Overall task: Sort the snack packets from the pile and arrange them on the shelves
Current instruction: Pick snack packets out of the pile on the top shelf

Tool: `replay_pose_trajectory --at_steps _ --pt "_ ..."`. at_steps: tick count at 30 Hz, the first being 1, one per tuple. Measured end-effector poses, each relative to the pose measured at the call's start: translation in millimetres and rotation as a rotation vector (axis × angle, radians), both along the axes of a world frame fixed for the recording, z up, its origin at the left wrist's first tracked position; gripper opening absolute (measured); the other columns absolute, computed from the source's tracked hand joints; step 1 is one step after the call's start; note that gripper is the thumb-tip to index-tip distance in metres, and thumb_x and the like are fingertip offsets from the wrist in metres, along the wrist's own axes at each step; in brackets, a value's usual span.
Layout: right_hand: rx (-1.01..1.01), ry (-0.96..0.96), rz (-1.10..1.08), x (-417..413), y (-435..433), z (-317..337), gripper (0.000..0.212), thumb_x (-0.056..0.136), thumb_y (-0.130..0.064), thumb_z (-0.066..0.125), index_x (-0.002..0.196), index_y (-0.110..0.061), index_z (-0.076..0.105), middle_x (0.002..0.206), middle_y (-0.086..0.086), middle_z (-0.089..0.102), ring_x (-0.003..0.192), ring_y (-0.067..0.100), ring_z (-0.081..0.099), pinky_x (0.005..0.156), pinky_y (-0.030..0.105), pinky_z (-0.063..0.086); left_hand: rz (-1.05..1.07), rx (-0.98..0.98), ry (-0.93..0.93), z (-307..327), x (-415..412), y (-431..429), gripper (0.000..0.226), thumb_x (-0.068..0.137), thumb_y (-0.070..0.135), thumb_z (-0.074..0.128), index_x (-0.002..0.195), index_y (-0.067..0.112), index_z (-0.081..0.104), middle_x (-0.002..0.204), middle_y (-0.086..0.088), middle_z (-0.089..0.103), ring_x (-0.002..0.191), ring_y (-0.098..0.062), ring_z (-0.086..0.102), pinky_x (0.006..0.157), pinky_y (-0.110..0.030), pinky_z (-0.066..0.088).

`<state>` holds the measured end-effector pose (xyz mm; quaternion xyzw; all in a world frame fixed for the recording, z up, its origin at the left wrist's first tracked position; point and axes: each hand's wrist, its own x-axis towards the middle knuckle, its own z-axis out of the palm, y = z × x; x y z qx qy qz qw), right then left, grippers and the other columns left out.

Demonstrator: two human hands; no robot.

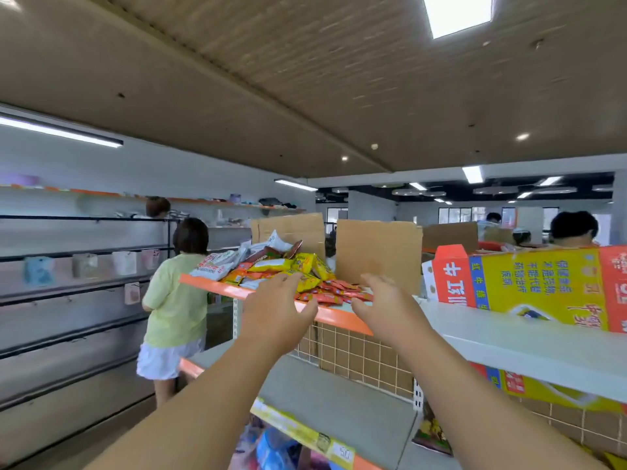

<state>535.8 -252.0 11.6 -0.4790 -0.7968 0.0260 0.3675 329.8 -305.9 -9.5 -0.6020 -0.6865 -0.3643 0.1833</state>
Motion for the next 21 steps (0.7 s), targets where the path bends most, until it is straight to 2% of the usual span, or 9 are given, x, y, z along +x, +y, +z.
replay_pose_trajectory --at_steps 3,9,13,15,17,18,21 --pt "-0.01 0.009 0.001 -9.2 14.2 16.3 0.057 0.094 -0.041 0.059 0.147 -0.025 0.047 0.15 -0.001 0.045 0.125 0.025 0.054 0.097 0.035 0.048 0.0 0.0 -0.017 13.5 -19.0 10.2 0.071 0.086 0.062 0.042 0.149 0.029 0.047 0.15 0.002 0.051 0.137 -0.021 0.045 0.108 -0.043 0.043" --pt "-0.01 -0.008 -0.015 -15.7 62.1 25.2 0.049 0.095 -0.038 0.058 0.141 -0.023 0.052 0.142 0.003 0.05 0.116 0.026 0.057 0.091 0.038 0.051 0.053 -0.031 -0.016 16.7 -41.7 54.5 0.064 0.089 0.058 0.05 0.147 0.031 0.049 0.147 0.003 0.055 0.135 -0.02 0.048 0.105 -0.042 0.045" --pt "-0.018 0.003 -0.012 -24.2 110.3 26.8 0.048 0.093 -0.04 0.059 0.138 -0.024 0.054 0.14 0.001 0.051 0.101 0.023 0.062 0.084 0.039 0.055 0.09 -0.054 -0.043 20.7 -49.8 93.5 0.061 0.09 0.053 0.054 0.148 0.033 0.049 0.147 0.005 0.055 0.134 -0.019 0.05 0.103 -0.039 0.047" --pt "-0.016 0.006 -0.005 -29.8 135.3 29.4 0.047 0.093 -0.038 0.059 0.137 -0.023 0.055 0.139 0.002 0.052 0.103 0.024 0.062 0.086 0.038 0.054 0.117 -0.07 -0.064 23.3 -53.3 114.5 0.06 0.09 0.052 0.054 0.147 0.035 0.049 0.146 0.005 0.055 0.131 -0.02 0.052 0.1 -0.038 0.048" --pt "-0.025 0.008 0.011 -33.9 161.6 33.1 0.045 0.093 -0.037 0.059 0.135 -0.024 0.056 0.136 0.002 0.053 0.095 0.024 0.064 0.083 0.036 0.054 0.137 -0.102 -0.079 26.3 -57.8 138.5 0.06 0.089 0.053 0.055 0.147 0.035 0.049 0.144 0.004 0.057 0.128 -0.021 0.055 0.097 -0.037 0.049" --pt "-0.032 0.004 0.022 -35.3 174.9 35.4 0.047 0.093 -0.038 0.058 0.138 -0.027 0.055 0.137 0.001 0.052 0.095 0.024 0.064 0.082 0.035 0.054 0.144 -0.121 -0.082 27.9 -60.3 150.8 0.061 0.089 0.054 0.055 0.146 0.035 0.05 0.143 0.004 0.058 0.126 -0.022 0.056 0.097 -0.037 0.05" --pt "-0.028 -0.033 0.035 -38.3 215.1 44.6 0.054 0.093 -0.04 0.059 0.145 -0.029 0.049 0.145 0.001 0.049 0.117 0.024 0.058 0.093 0.037 0.051 0.159 -0.21 -0.107 32.7 -66.5 189.5 0.066 0.087 0.059 0.053 0.148 0.033 0.047 0.146 -0.001 0.055 0.13 -0.024 0.054 0.102 -0.04 0.048"
